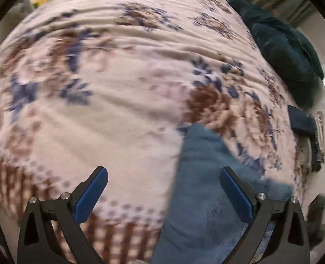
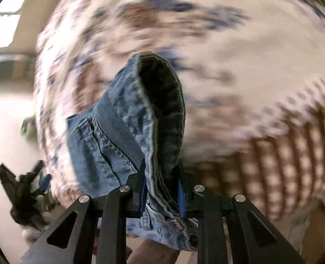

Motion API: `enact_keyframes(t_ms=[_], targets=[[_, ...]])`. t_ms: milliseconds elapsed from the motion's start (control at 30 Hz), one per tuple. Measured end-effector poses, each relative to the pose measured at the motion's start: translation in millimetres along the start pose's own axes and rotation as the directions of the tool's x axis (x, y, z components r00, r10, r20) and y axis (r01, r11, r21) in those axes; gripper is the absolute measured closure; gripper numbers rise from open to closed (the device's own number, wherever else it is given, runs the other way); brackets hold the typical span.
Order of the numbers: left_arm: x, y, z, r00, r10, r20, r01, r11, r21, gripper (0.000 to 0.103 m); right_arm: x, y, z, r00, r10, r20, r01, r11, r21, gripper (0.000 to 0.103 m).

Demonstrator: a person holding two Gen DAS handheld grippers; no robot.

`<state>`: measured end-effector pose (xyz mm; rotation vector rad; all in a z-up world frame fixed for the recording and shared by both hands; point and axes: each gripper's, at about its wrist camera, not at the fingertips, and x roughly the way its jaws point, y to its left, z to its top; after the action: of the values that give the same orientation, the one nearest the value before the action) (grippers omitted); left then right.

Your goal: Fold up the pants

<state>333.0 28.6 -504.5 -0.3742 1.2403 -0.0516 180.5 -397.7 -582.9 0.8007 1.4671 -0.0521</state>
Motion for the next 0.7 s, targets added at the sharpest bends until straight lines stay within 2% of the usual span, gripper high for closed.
enact_keyframes(t_ms=[67,133,167,200,267,300,333,367,400,467,500,567,633,667,700], targets=[[24.9,-15.2,12.8,0.997,-0.045,-0.06,0.046,0.999,0.021,0.0,2.2,-25.6,1.6,1.0,-0.029,-0.006,0.029,0.999,0.042,0.079],[57.7,-31.1,24.0,0.986,-0.084,-0.142,0.09,0.995,0.039,0.0,12.9,-41.1,2.9,1.0,-0.017,-0.022,0.019,0.997,0.073,0.078],[75.3,-36.6,27.8,0.98,-0.083,-0.183,0.092,0.995,0.044,0.0,19.6,-44.4,4.4,0.999,0.0,-0.043,0.003,0.997,0.071,0.073],[95.3,-41.9,31.2,0.971,-0.07,-0.229,0.084,0.995,0.052,0.0,22.9,-47.1,6.0,0.999,-0.01,-0.047,0.013,0.998,0.066,0.058],[132.7,-47.9,34.6,0.949,-0.058,-0.309,0.08,0.995,0.058,0.0,24.8,-47.7,4.1,0.998,-0.043,-0.038,0.045,0.997,0.058,0.041],[144.1,-50.0,35.6,0.944,-0.069,-0.324,0.094,0.994,0.061,0.005,19.6,-51.8,0.4,0.999,-0.03,-0.025,0.032,0.997,0.075,0.035],[148.3,-51.6,37.6,0.948,-0.086,-0.307,0.111,0.992,0.065,0.011,13.5,-57.7,-3.3,1.0,-0.011,-0.012,0.012,0.995,0.098,0.032],[148.5,-52.8,39.4,0.952,-0.103,-0.29,0.128,0.989,0.071,0.041,6.7,-65.1,-7.8,1.0,0.008,-0.001,-0.008,0.992,0.123,0.028],[147.6,-54.3,41.4,0.951,-0.127,-0.281,0.154,0.985,0.076,0.06,2.2,-71.3,-15.8,1.0,0.015,-0.004,-0.015,0.989,0.149,0.027],[146.9,-52.1,43.1,0.951,-0.142,-0.274,0.166,0.984,0.067,0.065,4.3,-81.4,-28.9,0.999,-0.013,-0.052,0.023,0.98,0.197,0.027],[147.3,-48.7,42.9,0.949,-0.158,-0.272,0.179,0.982,0.052,0.067,8.1,-88.6,-36.2,0.998,0.004,-0.068,0.012,0.974,0.226,0.027],[148.2,-37.0,44.4,0.945,-0.187,-0.269,0.196,0.981,0.006,0.069,22.5,-102.8,-44.8,0.993,0.09,-0.074,-0.065,0.956,0.285,0.027],[152.1,-25.8,46.1,0.939,-0.208,-0.273,0.205,0.978,-0.043,0.069,44.9,-111.7,-44.0,0.972,0.227,-0.064,-0.193,0.923,0.332,0.025],[153.0,-23.7,46.4,0.939,-0.211,-0.273,0.203,0.978,-0.056,0.069,49.9,-115.3,-43.4,0.966,0.254,-0.055,-0.22,0.912,0.346,0.03],[153.5,-22.0,46.9,0.937,-0.219,-0.272,0.208,0.976,-0.068,0.069,50.4,-113.5,-40.7,0.965,0.262,-0.019,-0.241,0.911,0.335,0.047]])
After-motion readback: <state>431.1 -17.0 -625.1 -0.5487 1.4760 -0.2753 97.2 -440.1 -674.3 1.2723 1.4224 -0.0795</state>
